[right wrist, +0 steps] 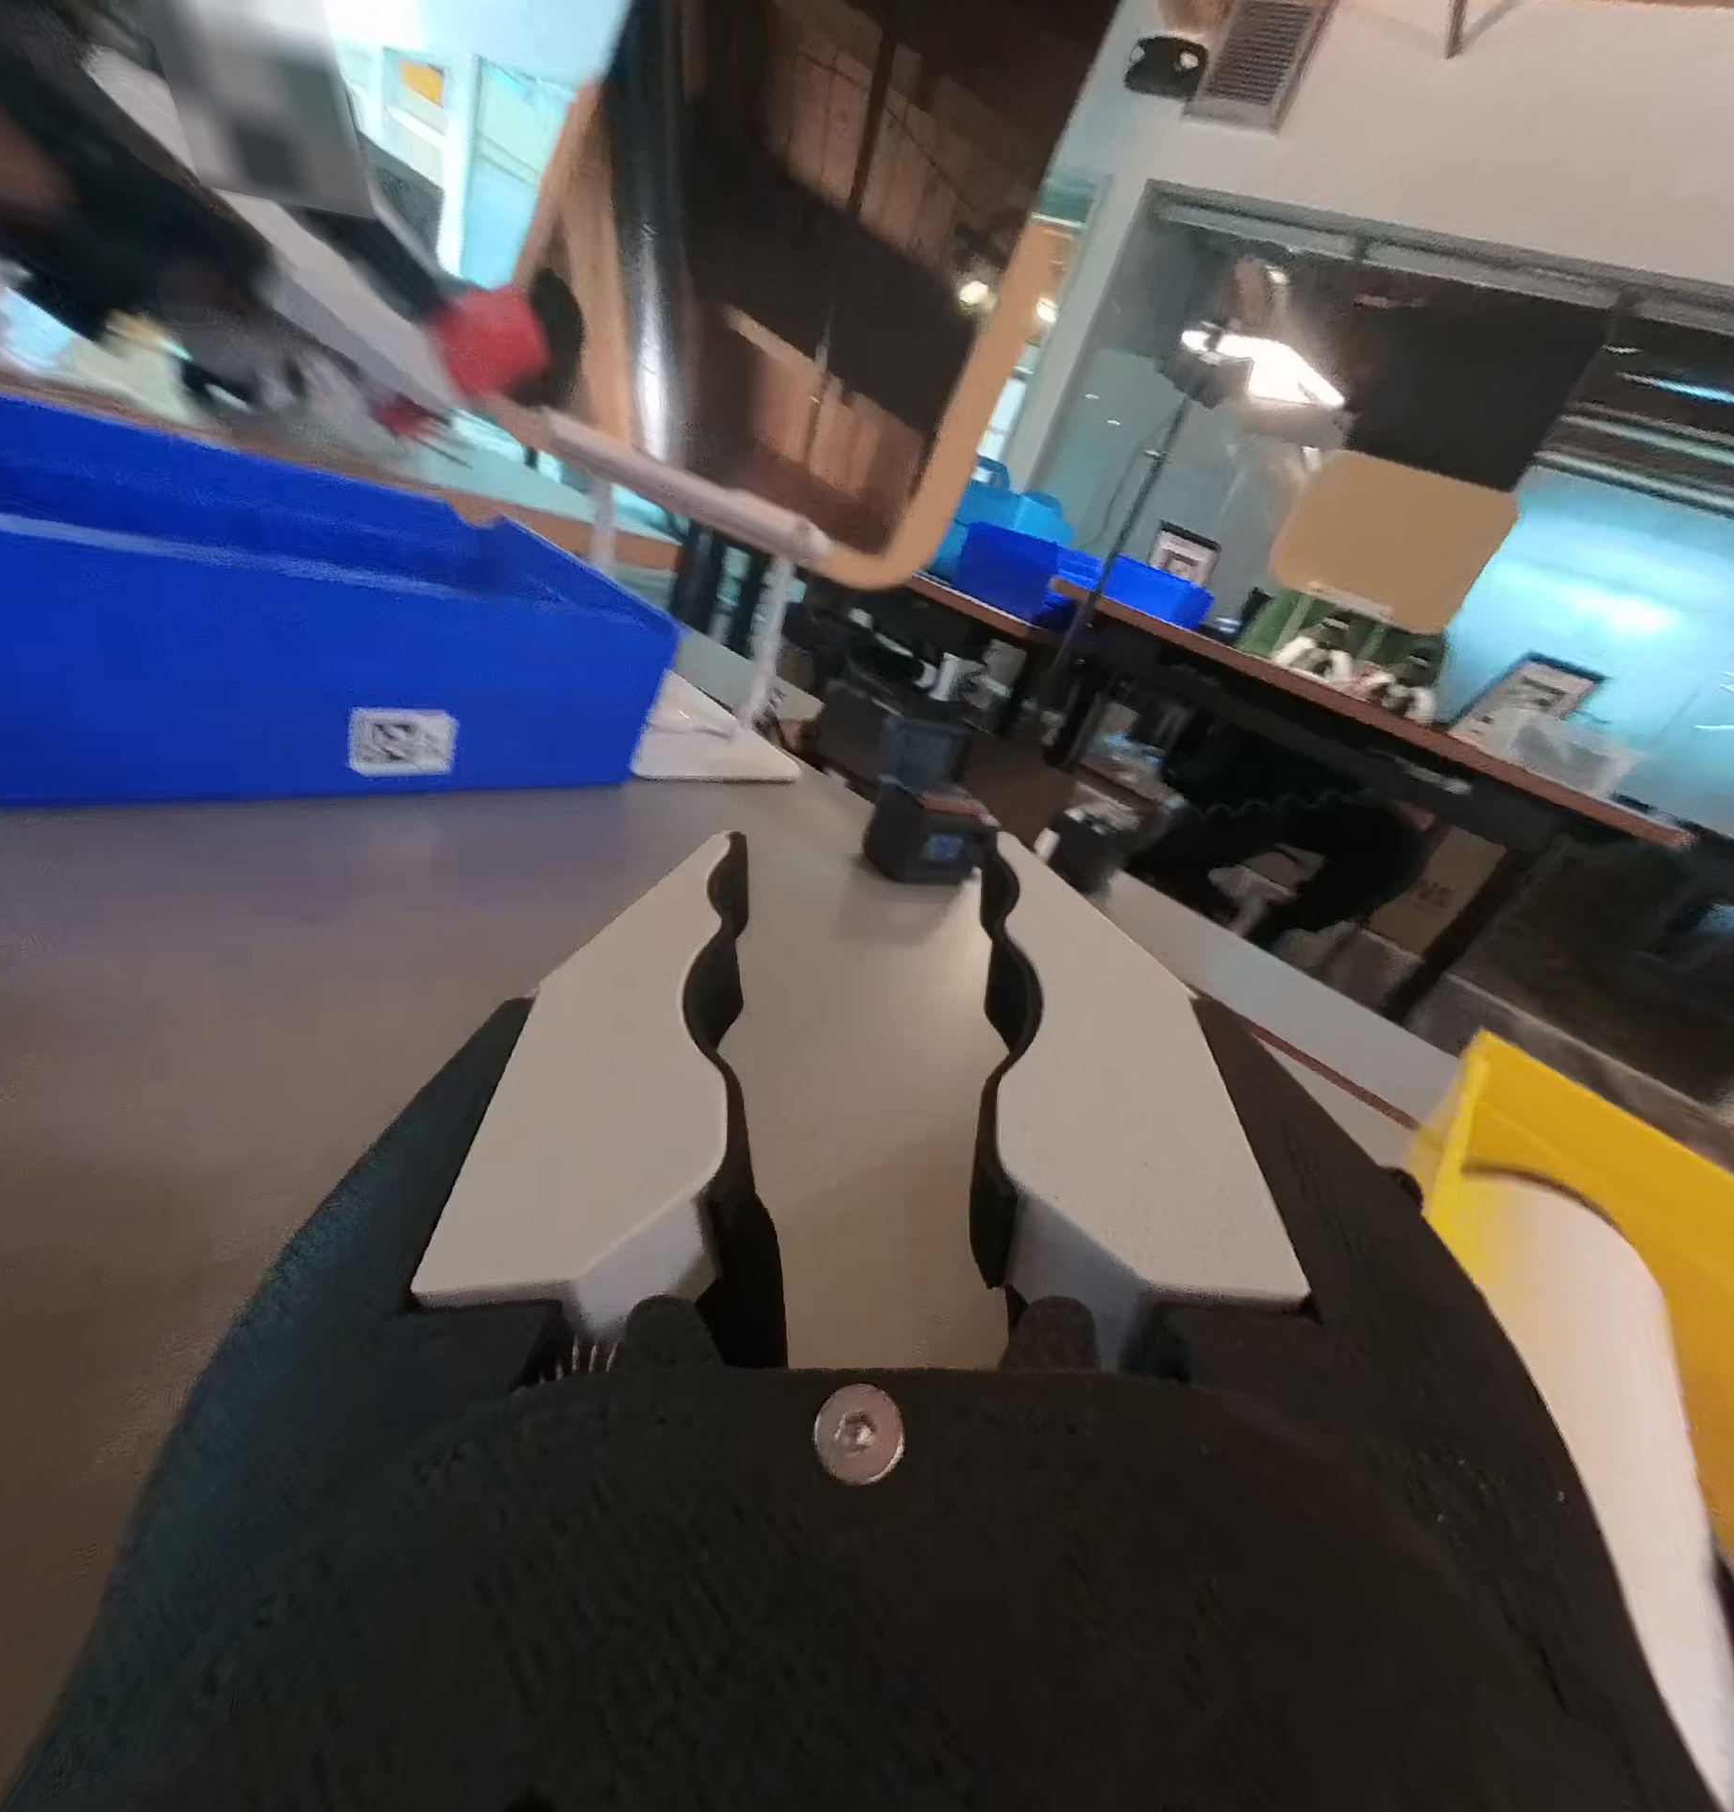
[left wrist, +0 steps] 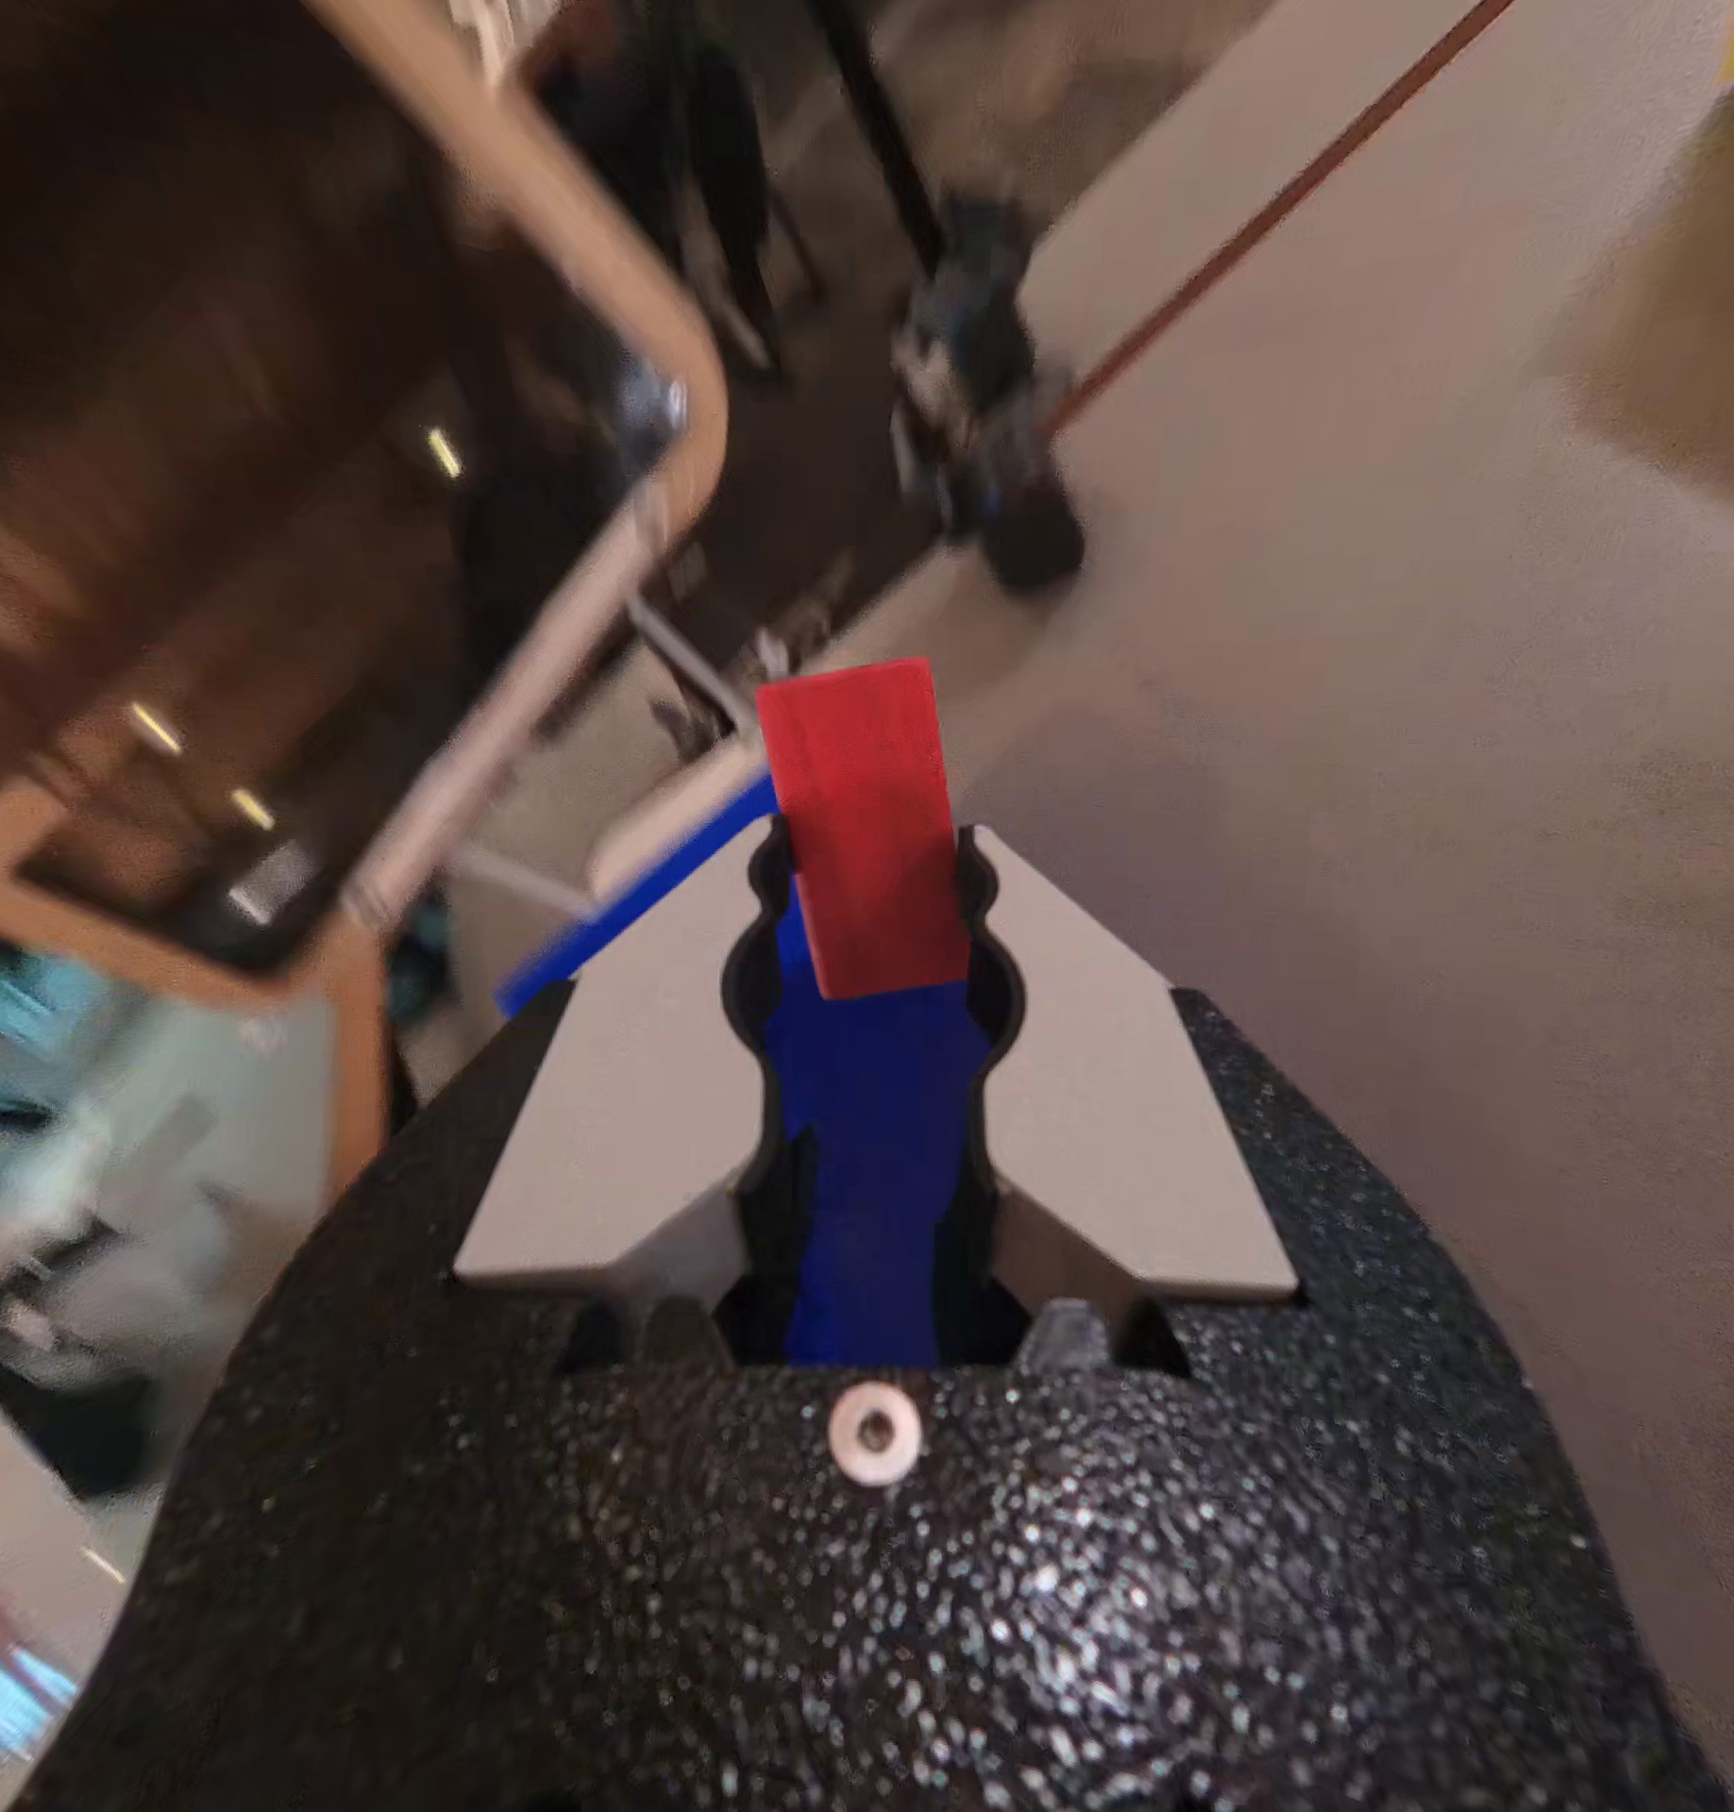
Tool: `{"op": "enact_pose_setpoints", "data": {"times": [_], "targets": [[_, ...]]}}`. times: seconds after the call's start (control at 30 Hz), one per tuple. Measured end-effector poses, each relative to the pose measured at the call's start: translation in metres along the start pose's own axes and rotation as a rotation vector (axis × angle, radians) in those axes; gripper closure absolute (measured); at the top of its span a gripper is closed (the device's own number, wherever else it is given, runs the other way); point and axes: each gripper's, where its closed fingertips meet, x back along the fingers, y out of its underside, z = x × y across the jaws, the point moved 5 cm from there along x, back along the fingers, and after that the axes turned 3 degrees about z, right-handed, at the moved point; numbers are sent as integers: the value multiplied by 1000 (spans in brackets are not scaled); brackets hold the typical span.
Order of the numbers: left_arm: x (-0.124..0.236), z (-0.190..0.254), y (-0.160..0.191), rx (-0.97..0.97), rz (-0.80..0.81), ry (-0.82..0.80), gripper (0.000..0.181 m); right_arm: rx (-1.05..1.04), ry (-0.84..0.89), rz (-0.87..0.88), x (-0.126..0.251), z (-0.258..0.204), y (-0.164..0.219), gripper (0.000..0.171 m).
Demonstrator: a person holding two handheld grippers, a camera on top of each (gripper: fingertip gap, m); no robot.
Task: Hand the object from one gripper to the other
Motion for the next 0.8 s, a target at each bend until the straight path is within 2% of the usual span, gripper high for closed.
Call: {"op": "enact_pose_setpoints", "data": {"times": [0.07,0.17,0.23,0.33,0.47,0.57,0.63,0.73,0.8], "targets": [[-1,36,-39,-249,172,-57,149,-72,-98,-4,3,-6,-24,129],[3,108,-82,-515,417,-61,149,-190,-202,-69,10,-7,-43,130],[11,150,-97,-649,548,-65,150,-248,-287,-122,14,-8,-49,129],[22,189,-104,-772,669,-75,150,-260,-267,-137,19,3,-55,129],[30,209,-104,-872,739,-89,150,-295,-310,-197,24,8,-56,130],[31,214,-103,-924,752,-126,150,-286,-385,-192,28,2,-59,157],[31,216,-102,-931,759,-111,149,-246,-400,-211,29,1,-58,157],[33,215,-103,-800,803,29,150,-272,-439,-199,32,5,-59,157],[33,209,-105,-677,788,136,127,-293,-460,-184,34,9,-59,157]]}}
